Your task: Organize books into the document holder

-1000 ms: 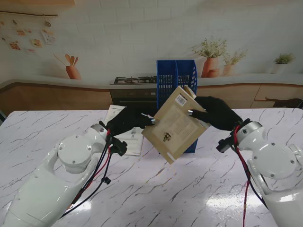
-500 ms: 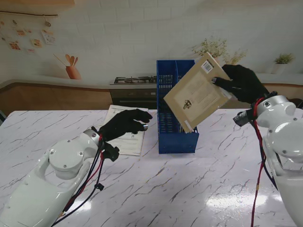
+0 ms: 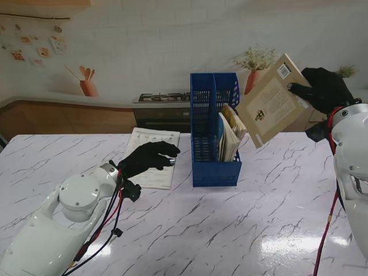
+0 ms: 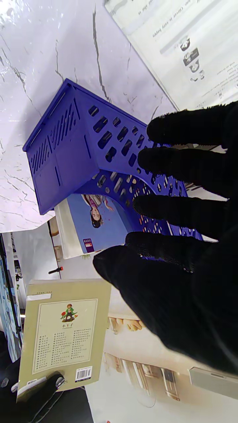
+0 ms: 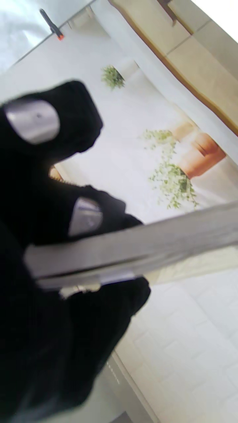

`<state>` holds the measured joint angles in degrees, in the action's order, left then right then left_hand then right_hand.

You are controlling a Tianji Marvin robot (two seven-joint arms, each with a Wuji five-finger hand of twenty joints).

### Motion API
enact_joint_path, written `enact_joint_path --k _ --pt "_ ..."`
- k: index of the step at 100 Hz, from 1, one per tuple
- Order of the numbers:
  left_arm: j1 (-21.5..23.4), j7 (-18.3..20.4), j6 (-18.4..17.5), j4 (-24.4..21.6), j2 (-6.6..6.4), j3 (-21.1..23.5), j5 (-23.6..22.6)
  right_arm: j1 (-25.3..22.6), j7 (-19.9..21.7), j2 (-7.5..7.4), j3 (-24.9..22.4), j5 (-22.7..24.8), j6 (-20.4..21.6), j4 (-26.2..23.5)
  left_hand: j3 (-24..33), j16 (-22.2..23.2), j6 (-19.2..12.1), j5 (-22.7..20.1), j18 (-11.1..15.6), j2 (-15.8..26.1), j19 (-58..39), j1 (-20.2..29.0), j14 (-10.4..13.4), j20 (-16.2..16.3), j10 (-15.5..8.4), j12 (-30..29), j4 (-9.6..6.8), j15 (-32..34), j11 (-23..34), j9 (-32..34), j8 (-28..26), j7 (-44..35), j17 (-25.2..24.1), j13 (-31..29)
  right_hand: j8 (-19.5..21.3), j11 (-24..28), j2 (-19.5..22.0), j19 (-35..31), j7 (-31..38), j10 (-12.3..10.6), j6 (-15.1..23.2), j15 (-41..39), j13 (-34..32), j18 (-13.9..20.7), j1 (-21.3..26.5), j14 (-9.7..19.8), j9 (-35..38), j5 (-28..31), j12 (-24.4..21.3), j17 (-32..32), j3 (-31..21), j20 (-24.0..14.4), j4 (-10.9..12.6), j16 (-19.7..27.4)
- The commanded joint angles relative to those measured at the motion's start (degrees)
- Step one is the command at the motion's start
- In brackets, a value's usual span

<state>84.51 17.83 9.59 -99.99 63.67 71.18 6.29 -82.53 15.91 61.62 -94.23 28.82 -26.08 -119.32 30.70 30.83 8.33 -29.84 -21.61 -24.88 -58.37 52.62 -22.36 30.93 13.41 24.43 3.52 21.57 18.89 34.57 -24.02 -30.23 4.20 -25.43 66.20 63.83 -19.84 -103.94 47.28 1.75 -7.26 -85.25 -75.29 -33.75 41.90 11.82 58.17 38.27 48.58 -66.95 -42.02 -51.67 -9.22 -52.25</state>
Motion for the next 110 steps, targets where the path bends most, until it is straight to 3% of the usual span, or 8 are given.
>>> enact_joint_path --k 1,27,63,84,110 --pt "0.65 0.85 -1.52 1.28 0.03 -0.13 0.53 0.44 -1.15 0.17 0.03 1.04 -1.02 0.58 -0.55 -0.50 -3.43 -1.07 0.56 0.15 1.59 0.34 1.90 -0.87 -2.13 -0.52 -1.60 -1.42 -0.74 0.00 -0.89 -0.84 -0.75 0.51 4.06 5.27 10.15 -16.04 13.63 -3.22 19.13 -3.30 -0.91 38.82 8.41 7.31 2.99 4.10 1.62 -3.01 -8.47 -0.36 7.73 -0.69" --pt "0.89 1.81 -1.17 2.86 -0.14 0.05 0.57 1.87 0.58 -0.37 1.61 5.38 -3.78 3.32 -0.25 -0.31 -3.27 -1.32 0.54 0.36 1.46 0.24 1.72 -1.01 -2.13 -0.46 -1.56 -1.23 -0.57 0.52 -1.38 -1.80 -0.79 0.09 4.01 5.24 9.96 -16.04 13.46 -2.84 18.68 -3.37 -0.89 38.55 8.52 7.05 2.67 3.92 1.74 -2.98 -8.61 -0.26 7.65 -0.34" --pt "1.01 2.55 -0.62 4.10 -0.19 0.19 1.05 4.54 3.46 -1.06 6.18 7.69 -4.15 9.45 -0.07 -0.17 -3.32 -1.61 0.44 0.49 1.28 0.61 1.64 -1.08 -2.15 -0.35 -1.57 -1.10 -0.32 0.93 -1.88 -2.75 -0.81 0.00 4.12 5.34 10.21 -16.04 13.58 -3.22 18.80 -3.36 -0.88 38.80 8.48 7.27 2.64 3.89 1.84 -2.98 -8.37 0.24 7.54 -0.05" --pt "0.95 2.57 -0.53 4.25 -0.16 0.13 1.27 4.72 3.69 -1.03 8.62 6.42 -4.96 9.55 -0.17 -0.08 -3.28 -1.56 0.53 0.48 1.02 0.75 1.71 -1.02 -2.09 -0.30 -1.46 -0.91 -0.21 0.99 -2.05 -3.02 -0.66 -0.15 4.13 5.35 10.23 -16.04 13.63 -3.43 18.63 -3.36 -0.88 38.98 8.57 7.37 2.60 3.83 1.90 -2.98 -8.31 0.34 7.52 -0.03" --pt "1.03 2.48 -0.86 4.50 -0.08 0.02 1.72 7.16 1.07 -0.24 12.99 3.48 -5.29 10.87 -0.28 -0.01 -3.09 -1.51 0.53 0.62 0.74 0.69 1.64 -0.92 -2.03 -0.26 -1.46 -0.72 -0.11 0.98 -2.06 -3.00 -0.57 -0.20 4.07 5.31 10.14 -16.04 13.61 -3.36 18.49 -3.37 -0.88 39.07 8.63 7.38 2.50 3.69 1.98 -2.98 -8.36 0.35 7.51 -0.02"
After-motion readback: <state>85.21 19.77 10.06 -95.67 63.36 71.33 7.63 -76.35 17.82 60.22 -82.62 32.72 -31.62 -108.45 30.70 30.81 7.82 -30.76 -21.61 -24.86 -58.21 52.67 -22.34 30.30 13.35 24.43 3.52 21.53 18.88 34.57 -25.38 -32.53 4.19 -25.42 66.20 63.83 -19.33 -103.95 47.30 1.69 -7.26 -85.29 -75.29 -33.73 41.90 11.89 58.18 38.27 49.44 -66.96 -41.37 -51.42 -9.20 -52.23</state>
